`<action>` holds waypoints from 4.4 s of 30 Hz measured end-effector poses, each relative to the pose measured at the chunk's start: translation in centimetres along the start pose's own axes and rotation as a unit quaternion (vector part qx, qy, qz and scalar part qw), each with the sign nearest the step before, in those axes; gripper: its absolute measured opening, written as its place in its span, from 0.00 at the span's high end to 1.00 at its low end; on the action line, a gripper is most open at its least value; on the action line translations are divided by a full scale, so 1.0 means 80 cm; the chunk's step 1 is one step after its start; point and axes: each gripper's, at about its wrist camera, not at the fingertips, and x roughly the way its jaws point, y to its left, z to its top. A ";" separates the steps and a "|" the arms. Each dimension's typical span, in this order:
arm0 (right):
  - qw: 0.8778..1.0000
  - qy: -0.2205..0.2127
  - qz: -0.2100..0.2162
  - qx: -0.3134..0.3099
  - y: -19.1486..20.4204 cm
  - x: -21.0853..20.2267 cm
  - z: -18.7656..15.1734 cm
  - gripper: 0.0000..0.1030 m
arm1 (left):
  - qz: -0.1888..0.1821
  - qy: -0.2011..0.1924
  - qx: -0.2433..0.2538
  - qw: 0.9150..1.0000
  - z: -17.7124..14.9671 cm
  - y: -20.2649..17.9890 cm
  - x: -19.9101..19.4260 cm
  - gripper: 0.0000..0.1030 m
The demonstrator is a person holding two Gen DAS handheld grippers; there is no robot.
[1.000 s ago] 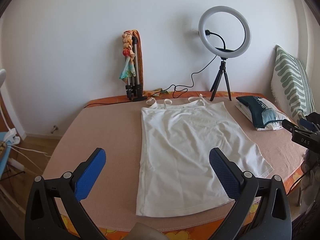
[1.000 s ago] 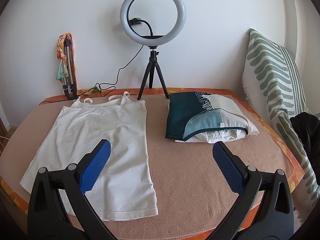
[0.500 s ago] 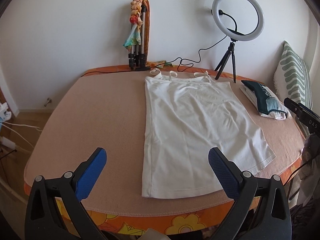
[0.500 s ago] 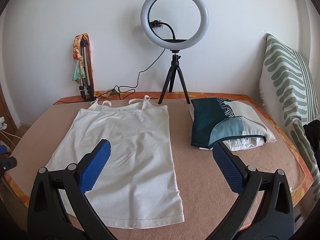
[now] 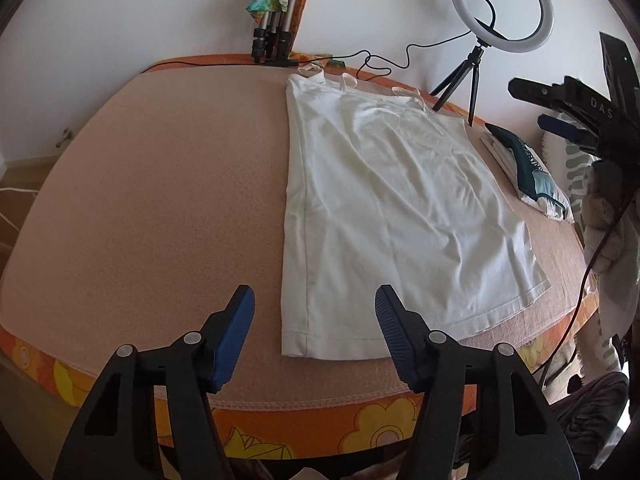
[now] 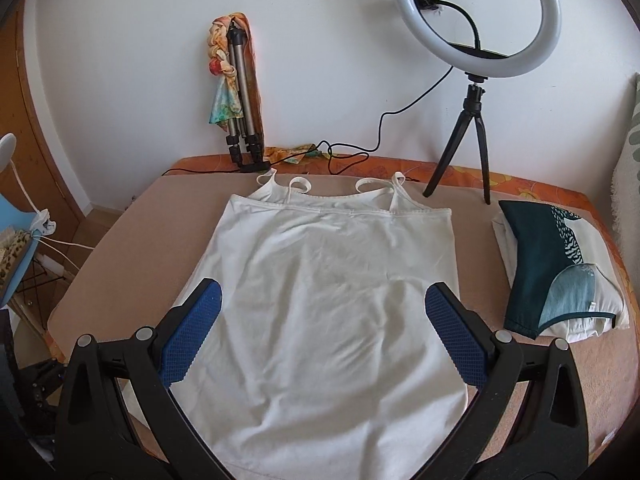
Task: Fold small clothes
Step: 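Move both tools toward the white camisole's side edge, then grasp the camisole hem with the left tool while the right tool grasps the neckline, then fold the side edge over toward the center and open both tools, then grasp the other side edge at the hem with the left tool while the right tool grasps the neckline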
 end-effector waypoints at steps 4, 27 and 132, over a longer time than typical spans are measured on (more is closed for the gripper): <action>0.998 0.041 0.045 -0.001 0.034 0.045 0.029 0.03 | -0.020 0.014 0.000 1.000 -0.005 0.000 0.007 0.56; 0.975 0.204 0.090 -0.017 0.162 0.291 0.108 0.34 | -0.063 0.052 -0.040 0.996 -0.018 0.028 0.036 0.78; 0.993 0.063 0.018 0.096 -0.306 -0.012 0.050 0.42 | -0.177 0.010 0.279 0.944 -0.049 -0.333 0.092 0.62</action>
